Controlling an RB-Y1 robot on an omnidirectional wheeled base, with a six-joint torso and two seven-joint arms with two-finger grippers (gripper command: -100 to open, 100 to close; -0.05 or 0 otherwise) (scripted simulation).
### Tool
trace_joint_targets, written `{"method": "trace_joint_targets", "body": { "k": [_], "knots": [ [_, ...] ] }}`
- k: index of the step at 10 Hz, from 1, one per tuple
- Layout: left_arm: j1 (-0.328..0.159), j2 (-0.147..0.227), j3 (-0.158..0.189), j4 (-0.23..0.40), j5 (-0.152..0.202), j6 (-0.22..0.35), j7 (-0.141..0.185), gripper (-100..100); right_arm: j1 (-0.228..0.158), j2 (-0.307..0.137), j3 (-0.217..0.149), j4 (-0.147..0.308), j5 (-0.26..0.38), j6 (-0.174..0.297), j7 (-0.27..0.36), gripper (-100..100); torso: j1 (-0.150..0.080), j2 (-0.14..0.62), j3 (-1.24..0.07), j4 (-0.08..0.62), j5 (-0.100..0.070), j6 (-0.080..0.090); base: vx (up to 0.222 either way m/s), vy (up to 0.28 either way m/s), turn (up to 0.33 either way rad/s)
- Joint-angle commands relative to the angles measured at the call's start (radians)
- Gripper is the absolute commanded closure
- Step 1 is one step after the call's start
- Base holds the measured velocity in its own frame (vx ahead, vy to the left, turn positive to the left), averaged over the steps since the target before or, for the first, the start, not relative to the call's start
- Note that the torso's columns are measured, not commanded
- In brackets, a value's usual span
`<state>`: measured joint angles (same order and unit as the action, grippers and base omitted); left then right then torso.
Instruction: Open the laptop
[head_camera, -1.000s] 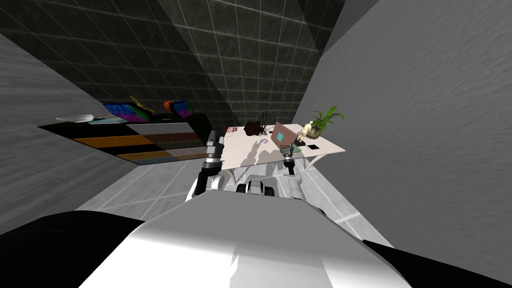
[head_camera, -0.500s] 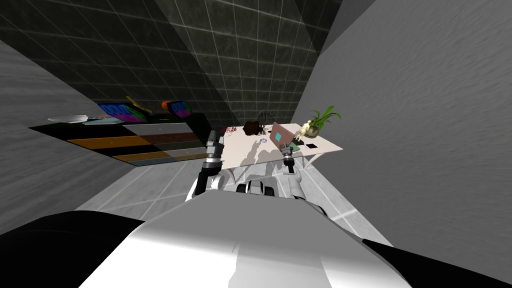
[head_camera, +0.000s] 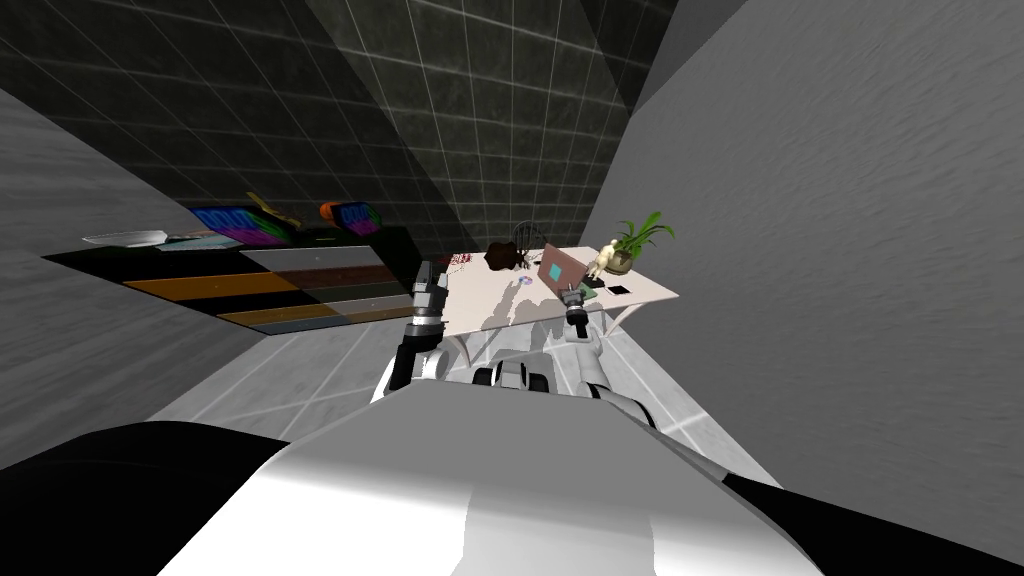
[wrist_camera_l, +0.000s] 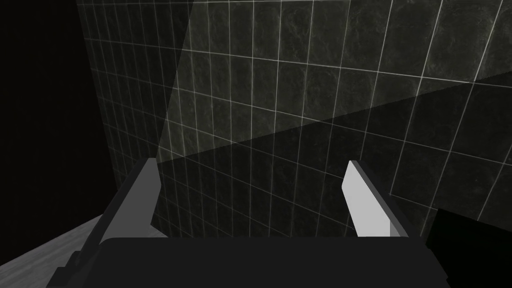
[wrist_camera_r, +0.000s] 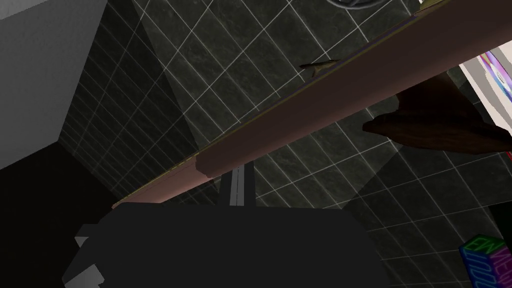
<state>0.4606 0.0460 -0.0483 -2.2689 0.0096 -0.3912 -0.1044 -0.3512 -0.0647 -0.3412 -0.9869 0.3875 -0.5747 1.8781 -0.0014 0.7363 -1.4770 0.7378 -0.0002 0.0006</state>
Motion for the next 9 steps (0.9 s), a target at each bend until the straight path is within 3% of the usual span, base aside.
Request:
{"method": "trace_joint_targets", "body": {
  "k": [1, 3, 4, 5, 9],
  "knots": [
    [0.000, 0.000, 0.000, 0.000, 0.000, 0.000, 0.000, 0, -0.022, -0.009, 0.004, 0.000, -0.012, 0.051, -0.052, 100, -0.001, 0.000, 0.000, 0.000, 0.000, 0.000, -0.018, -0.005, -0.013],
    [0.000, 0.000, 0.000, 0.000, 0.000, 0.000, 0.000, 0, -0.053, -0.019, 0.009, 0.009, -0.026, 0.108, -0.112, 100, 0.000, 0.000, 0.000, 0.000, 0.000, 0.000, -0.019, -0.008, -0.029],
    [0.000, 0.000, 0.000, 0.000, 0.000, 0.000, 0.000, 0, -0.048, -0.017, 0.008, 0.011, -0.022, 0.086, -0.091, 100, -0.001, 0.000, 0.000, 0.000, 0.000, 0.000, -0.011, -0.003, -0.003],
    [0.000, 0.000, 0.000, 0.000, 0.000, 0.000, 0.000, 0, -0.062, -0.046, 0.028, 0.005, -0.009, 0.091, -0.089, -100, 0.000, 0.000, 0.000, 0.000, 0.000, 0.000, -0.032, -0.078, 0.099],
    [0.000, 0.000, 0.000, 0.000, 0.000, 0.000, 0.000, 0, -0.101, -0.071, 0.093, -0.016, 0.037, 0.089, -0.069, -100, -0.002, 0.003, 0.002, 0.001, -0.001, 0.000, -0.093, -0.190, 0.115]
  ]
}}
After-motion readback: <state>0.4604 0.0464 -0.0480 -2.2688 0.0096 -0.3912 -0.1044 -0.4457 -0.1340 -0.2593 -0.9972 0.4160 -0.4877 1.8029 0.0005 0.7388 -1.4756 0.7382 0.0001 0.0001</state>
